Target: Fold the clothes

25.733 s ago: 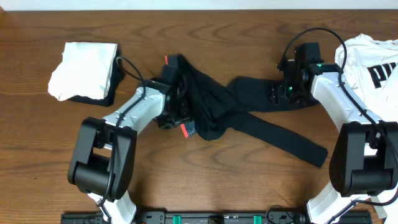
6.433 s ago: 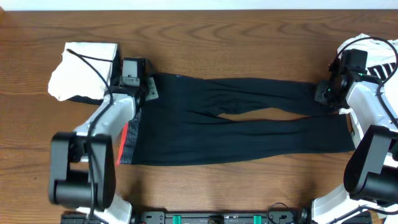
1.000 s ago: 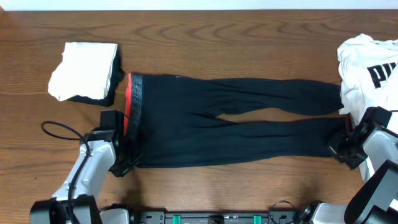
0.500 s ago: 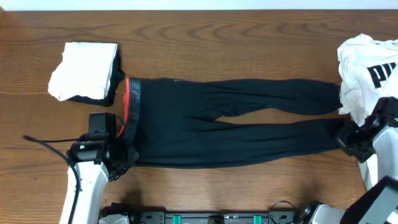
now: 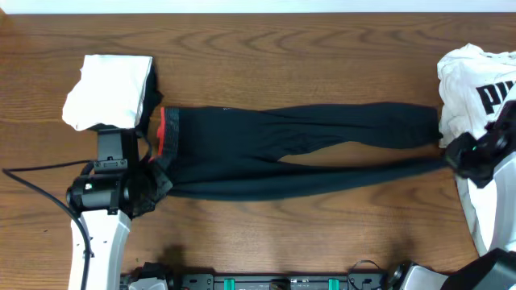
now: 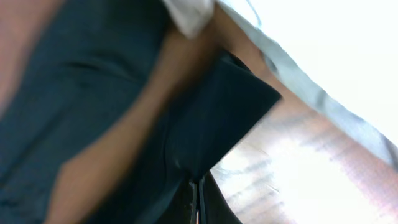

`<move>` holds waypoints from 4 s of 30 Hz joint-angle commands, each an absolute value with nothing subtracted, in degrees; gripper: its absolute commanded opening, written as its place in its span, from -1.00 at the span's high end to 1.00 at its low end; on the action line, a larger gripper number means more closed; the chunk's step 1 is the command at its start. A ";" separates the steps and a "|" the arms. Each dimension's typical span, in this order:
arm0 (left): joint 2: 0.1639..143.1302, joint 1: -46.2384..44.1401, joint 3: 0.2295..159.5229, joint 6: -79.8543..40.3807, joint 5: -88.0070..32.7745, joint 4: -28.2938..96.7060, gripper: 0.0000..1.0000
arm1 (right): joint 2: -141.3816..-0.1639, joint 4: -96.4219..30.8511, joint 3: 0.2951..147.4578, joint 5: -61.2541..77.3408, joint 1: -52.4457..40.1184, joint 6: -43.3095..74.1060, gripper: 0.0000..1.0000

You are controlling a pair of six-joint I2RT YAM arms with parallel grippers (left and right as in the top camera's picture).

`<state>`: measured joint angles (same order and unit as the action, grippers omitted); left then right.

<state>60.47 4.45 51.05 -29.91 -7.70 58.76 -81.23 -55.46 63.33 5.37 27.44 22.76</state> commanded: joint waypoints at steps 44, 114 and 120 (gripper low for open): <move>92.07 4.69 67.48 -29.17 -3.73 32.23 0.88 | -102.56 -28.40 70.17 4.05 17.87 29.76 0.97; 111.35 1.26 69.41 -18.00 -2.26 20.60 0.81 | -105.14 -0.32 51.92 13.61 13.80 5.34 0.97; 105.47 1.23 71.50 -18.02 -2.31 20.64 0.81 | -102.80 -3.66 56.27 16.58 13.87 5.50 0.96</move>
